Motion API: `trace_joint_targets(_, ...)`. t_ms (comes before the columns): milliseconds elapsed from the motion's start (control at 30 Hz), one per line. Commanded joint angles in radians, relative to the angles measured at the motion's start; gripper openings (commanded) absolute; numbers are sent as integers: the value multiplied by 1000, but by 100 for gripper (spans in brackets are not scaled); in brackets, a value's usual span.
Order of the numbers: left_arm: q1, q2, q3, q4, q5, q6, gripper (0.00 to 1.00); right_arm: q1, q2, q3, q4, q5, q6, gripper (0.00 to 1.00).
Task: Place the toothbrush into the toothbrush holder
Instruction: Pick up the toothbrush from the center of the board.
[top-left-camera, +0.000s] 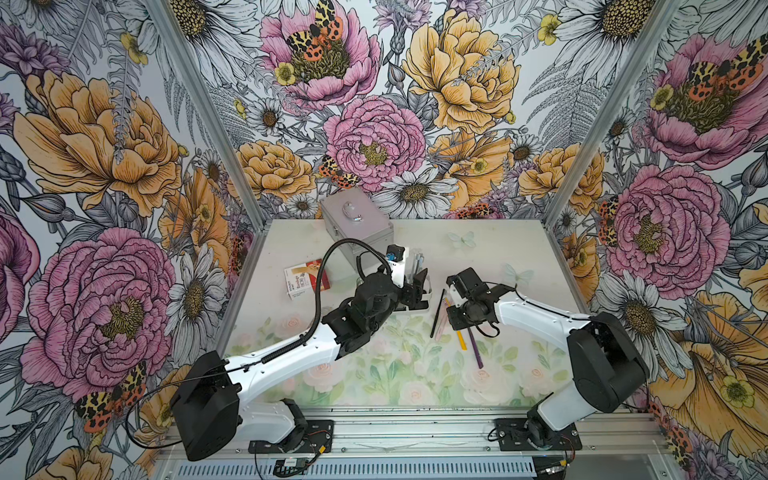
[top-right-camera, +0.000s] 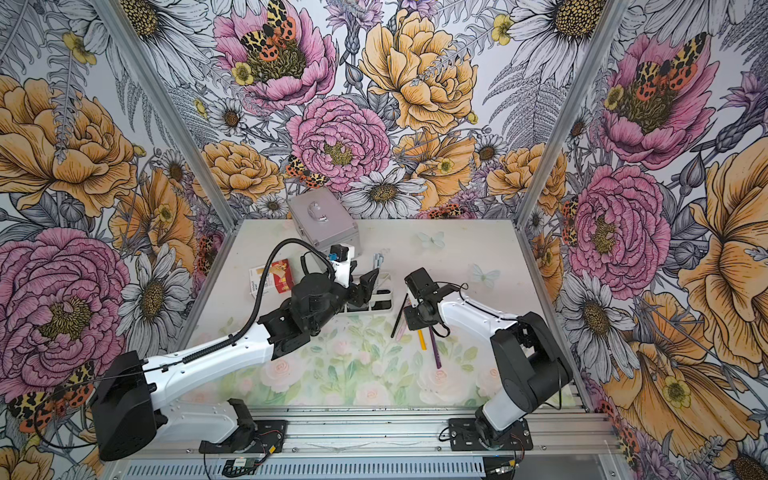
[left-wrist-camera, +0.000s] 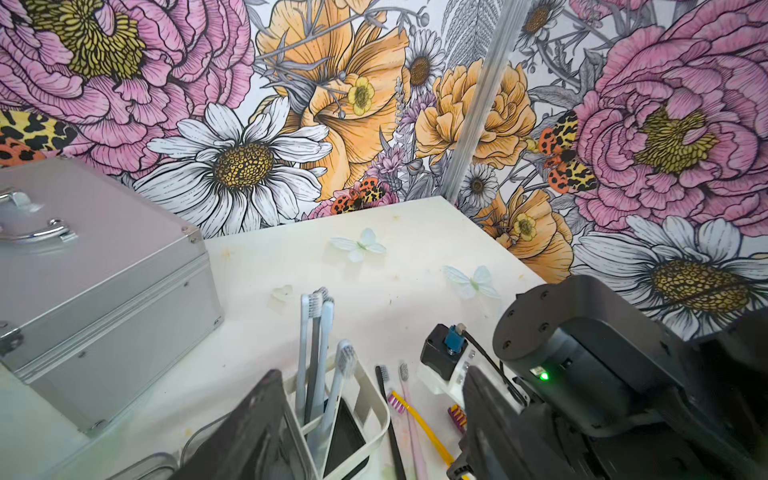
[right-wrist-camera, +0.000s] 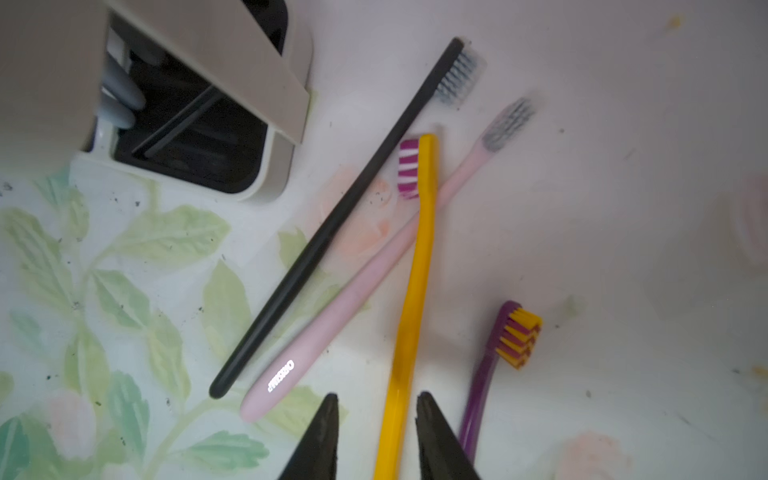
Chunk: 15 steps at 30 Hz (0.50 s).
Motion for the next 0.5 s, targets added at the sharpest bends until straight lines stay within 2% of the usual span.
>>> trace_joint_targets(0,11,15,-13,-20,34,-35,69,4,21,26,15,51,20,33)
trace_joint_targets(467,22,48,-10,-4,43,-49,69,6,110,34,15,53,43,31)
